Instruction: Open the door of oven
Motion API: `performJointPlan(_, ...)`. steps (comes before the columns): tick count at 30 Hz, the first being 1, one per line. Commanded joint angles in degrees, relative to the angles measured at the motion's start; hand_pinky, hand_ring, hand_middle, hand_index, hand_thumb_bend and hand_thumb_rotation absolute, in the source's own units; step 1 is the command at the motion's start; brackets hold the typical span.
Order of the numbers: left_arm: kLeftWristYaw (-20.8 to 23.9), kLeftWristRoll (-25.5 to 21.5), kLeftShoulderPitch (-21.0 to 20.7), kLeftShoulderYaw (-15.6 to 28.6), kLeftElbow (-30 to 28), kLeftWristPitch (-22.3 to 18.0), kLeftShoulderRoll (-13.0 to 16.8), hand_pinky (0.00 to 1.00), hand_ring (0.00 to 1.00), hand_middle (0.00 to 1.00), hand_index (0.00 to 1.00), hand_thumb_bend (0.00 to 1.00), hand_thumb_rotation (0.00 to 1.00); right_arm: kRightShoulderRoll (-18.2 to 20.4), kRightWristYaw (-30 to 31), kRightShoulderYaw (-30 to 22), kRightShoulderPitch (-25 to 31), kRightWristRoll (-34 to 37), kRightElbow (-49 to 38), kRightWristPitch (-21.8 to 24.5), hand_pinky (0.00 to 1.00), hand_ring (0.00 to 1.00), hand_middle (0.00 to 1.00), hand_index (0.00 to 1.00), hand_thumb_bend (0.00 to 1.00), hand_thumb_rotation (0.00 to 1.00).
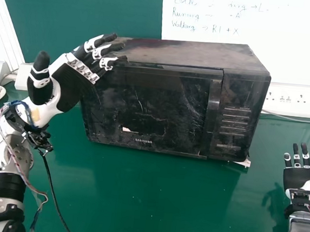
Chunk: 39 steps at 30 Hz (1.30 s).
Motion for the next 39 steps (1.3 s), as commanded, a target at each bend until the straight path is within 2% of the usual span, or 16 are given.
performJointPlan(1,-0.9,0.8,-0.8,-0.7,0.2,-0.5,1.3,0.19,0.30,0.43,0.56,0.72,0.39,0.0,-0.2,0.0,-0.2,-0.2,0.6,-0.1,0.73,0.82,0.93,0.94,1.00,0.89)
performJointPlan(11,-4.4,1.7,-1.6,-1.2,3.0,-3.2,2.4,0.21,0.33,0.47,0.58,0.70,0.43,-0.1,0.3,0.2,-0.2,-0.4,0.7,0.0,0.74,0.83,0.95,0.96,1.00,0.91)
performJointPlan(16,-3.9,2.6,-1.6,-1.5,3.4,-4.1,2.7,0.22,0.34,0.48,0.58,0.73,0.44,-0.1,-0.1,0.0,-0.3,-0.2,0.8,0.0,0.72,0.82,0.93,0.94,1.00,0.88)
performJointPlan(19,-3.4,3.3,-1.8,-2.0,3.6,-4.1,2.8,0.22,0.36,0.52,0.57,0.75,0.46,-0.1,0.3,0.1,-0.2,-0.3,0.8,0.0,0.72,0.83,0.93,0.95,1.00,0.88)
performJointPlan(21,-3.4,3.5,-1.9,-2.2,3.7,-3.7,2.8,0.23,0.39,0.55,0.57,0.72,0.46,-0.2,0.6,0.0,-0.1,-0.2,0.8,0.2,0.72,0.83,0.94,0.96,1.00,0.88)
performJointPlan(28,-3.0,3.7,-2.3,-2.6,4.1,-1.5,2.6,0.27,0.53,0.67,0.61,0.73,0.46,0.0,0.7,-0.3,-0.2,0.1,0.9,0.1,0.74,0.85,0.92,0.94,1.00,0.88)
performJointPlan(34,-1.2,4.9,-1.7,-3.3,3.3,-0.6,3.0,0.29,0.58,0.77,0.67,0.71,0.53,-0.1,1.7,-0.4,-0.2,0.3,0.9,0.4,0.79,0.89,0.95,0.95,1.00,0.92)
performJointPlan(39,-0.9,5.2,-1.8,-3.7,3.6,-0.2,2.8,0.32,0.62,0.83,0.69,0.76,0.58,-0.1,2.3,-0.8,-0.3,0.7,1.0,0.9,0.85,0.94,0.98,0.96,1.00,0.91)
